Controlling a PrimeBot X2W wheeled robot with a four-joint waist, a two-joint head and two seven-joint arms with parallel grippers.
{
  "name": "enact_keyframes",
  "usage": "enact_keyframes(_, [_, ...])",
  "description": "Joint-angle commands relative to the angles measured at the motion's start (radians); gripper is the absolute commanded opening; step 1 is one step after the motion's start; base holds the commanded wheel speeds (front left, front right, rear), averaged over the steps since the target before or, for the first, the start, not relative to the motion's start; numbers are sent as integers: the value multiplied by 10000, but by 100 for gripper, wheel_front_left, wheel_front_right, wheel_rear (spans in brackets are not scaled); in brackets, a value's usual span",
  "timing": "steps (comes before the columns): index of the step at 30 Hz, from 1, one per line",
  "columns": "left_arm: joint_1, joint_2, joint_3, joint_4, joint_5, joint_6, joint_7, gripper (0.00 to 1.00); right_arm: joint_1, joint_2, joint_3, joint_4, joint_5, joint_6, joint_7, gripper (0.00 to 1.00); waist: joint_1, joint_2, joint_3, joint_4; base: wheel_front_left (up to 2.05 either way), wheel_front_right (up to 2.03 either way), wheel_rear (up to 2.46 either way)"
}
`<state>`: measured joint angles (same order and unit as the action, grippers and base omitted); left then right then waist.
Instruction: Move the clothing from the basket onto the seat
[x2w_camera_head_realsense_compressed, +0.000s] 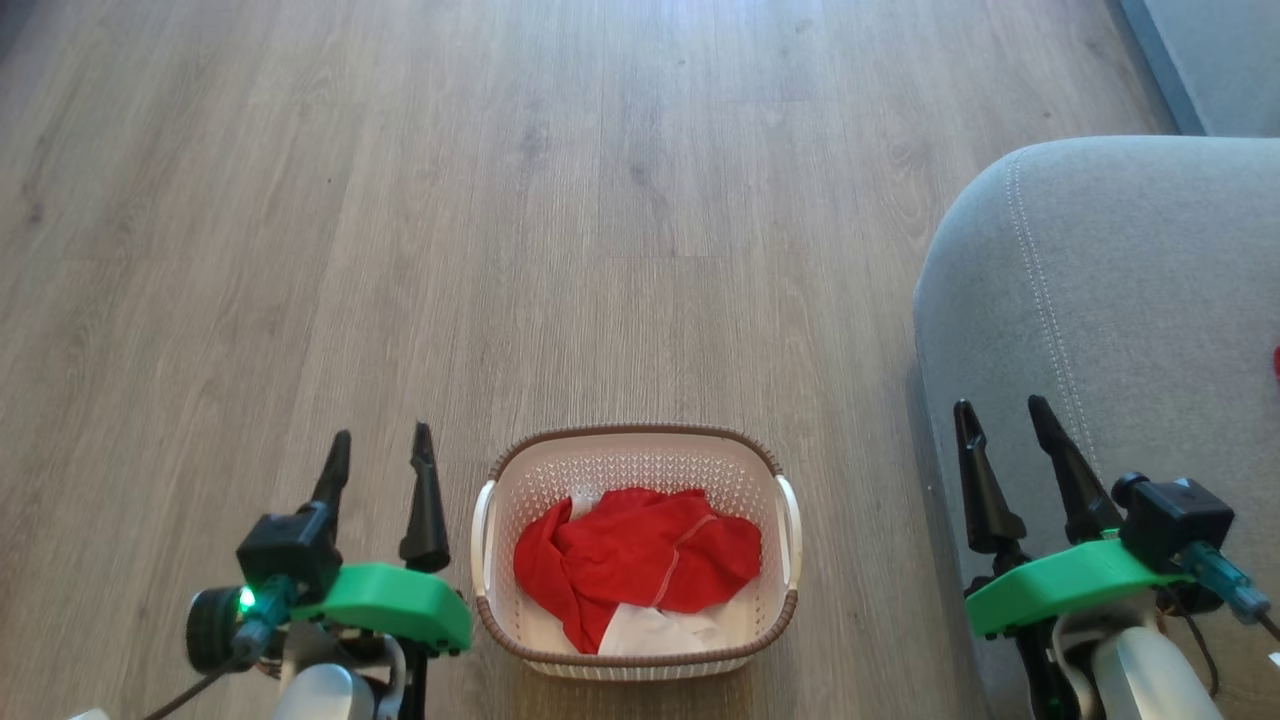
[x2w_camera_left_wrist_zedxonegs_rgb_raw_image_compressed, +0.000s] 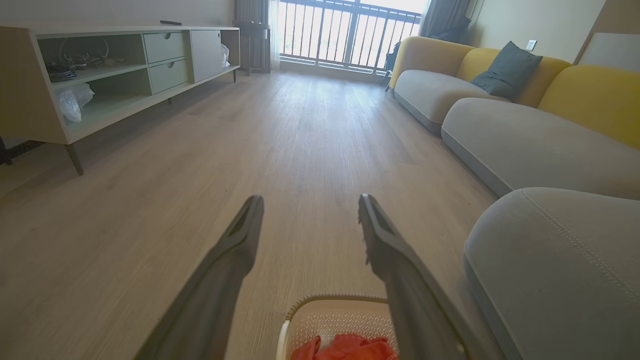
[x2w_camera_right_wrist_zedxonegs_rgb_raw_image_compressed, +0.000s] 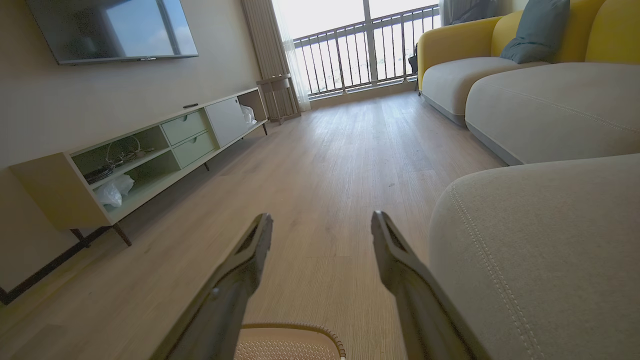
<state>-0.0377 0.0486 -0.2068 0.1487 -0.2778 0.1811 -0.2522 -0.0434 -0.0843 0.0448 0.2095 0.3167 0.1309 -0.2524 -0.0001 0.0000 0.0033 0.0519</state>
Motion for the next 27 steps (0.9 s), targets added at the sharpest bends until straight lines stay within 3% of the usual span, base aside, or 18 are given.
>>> enact_keyframes(1, [-232,16,442,-329,25,80,-95,100,-158,41,155,-431,-94,-2,-93,100,1,0,12,-23,0,0,0])
enact_keyframes(27, [-173,16,200,-177,368,-175,-95,100,-113,167,-265,-379,-186,-2,-93,100,1,0,144,-60,0,0,0])
